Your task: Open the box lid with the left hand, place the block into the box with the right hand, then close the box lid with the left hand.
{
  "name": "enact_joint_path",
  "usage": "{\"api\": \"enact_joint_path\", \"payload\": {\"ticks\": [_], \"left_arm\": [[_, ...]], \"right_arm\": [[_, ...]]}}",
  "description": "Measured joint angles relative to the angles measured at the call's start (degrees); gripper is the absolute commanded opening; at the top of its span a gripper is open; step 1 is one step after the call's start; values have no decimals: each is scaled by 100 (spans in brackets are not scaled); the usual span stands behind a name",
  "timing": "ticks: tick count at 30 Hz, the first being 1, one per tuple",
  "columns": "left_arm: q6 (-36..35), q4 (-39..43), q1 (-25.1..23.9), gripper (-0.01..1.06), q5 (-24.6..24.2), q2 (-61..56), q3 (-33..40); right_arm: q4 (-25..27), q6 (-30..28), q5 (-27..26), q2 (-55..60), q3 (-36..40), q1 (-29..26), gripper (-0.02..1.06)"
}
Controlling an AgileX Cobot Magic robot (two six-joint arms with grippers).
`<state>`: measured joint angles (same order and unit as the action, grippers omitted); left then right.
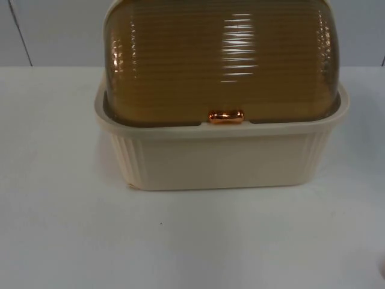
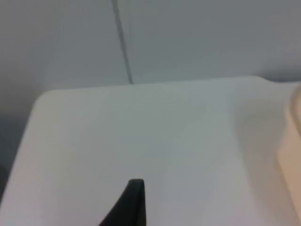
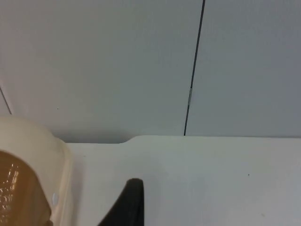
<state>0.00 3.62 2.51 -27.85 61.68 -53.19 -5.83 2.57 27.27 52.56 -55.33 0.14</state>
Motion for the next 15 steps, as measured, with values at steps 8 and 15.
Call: {"api": "enact_joint_path", "payload": {"ticks": [8, 15], "left_arm": [[1090, -90, 1321, 105, 117, 178, -176], [2303, -87, 2059, 105, 331, 509, -797]], "right_arm": [[0, -12, 0, 0, 0, 0, 93], [0, -12, 0, 0, 0, 0, 93]]}}
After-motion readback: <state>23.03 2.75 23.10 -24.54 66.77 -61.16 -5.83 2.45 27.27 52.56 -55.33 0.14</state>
